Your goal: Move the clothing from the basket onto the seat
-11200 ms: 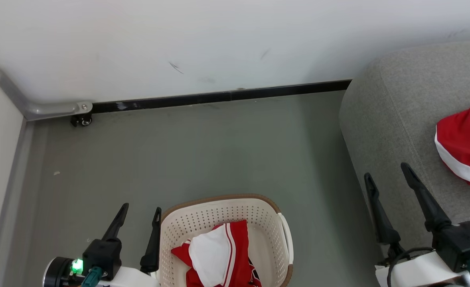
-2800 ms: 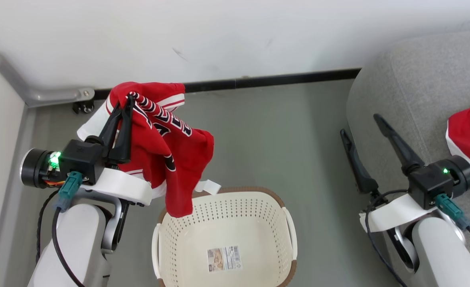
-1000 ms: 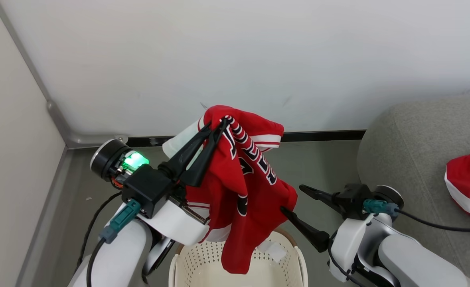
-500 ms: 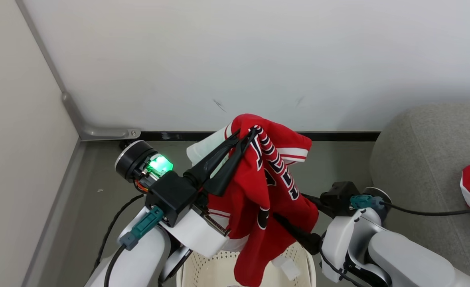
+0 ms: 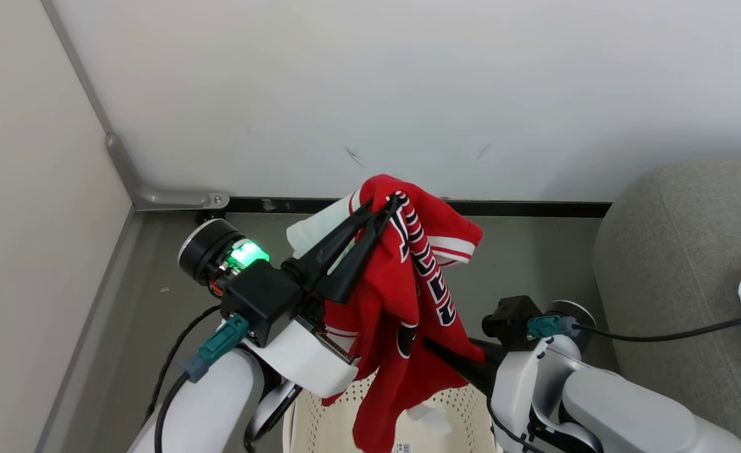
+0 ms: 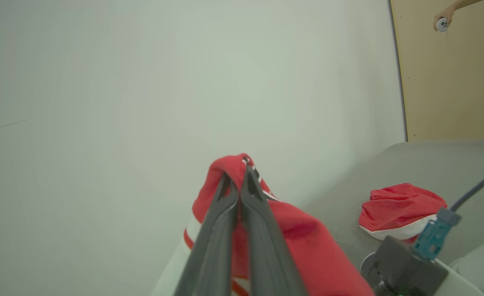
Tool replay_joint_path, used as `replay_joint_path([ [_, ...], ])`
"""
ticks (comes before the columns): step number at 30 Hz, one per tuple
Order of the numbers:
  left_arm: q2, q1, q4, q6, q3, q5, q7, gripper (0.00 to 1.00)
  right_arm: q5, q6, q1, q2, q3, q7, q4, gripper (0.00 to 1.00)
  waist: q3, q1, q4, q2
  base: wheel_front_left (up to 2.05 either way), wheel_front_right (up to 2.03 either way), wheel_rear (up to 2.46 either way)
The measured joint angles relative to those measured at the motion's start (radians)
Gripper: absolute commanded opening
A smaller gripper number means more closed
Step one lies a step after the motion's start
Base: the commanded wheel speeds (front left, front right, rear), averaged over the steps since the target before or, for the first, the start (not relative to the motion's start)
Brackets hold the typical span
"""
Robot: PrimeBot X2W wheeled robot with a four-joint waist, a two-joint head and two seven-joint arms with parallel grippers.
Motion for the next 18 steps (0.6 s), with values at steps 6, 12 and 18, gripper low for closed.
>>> replay_joint_path([
  [6,0.012,0.01,0.036,0.002,0.028,-0.011,0.001,0.0,0.025,0.0,-0.008,-0.035,0.003,-0.051,0.002,0.0,0.002,0.0,-0.014,0.0,0.0,0.0,0.0],
  [12,0.027,0.036,0.088,0.011,0.053,-0.028,0.006,0.0,0.063,0.0,-0.008,-0.084,-0.024,-0.118,0.008,0.0,0.004,0.0,-0.04,0.0,0.0,0.0,0.0],
  [18,0.03,0.063,0.126,0.015,0.064,-0.054,0.006,0.0,0.106,0.0,-0.008,-0.115,-0.068,-0.181,0.005,0.0,0.003,0.0,-0.071,0.0,0.0,0.0,0.0],
])
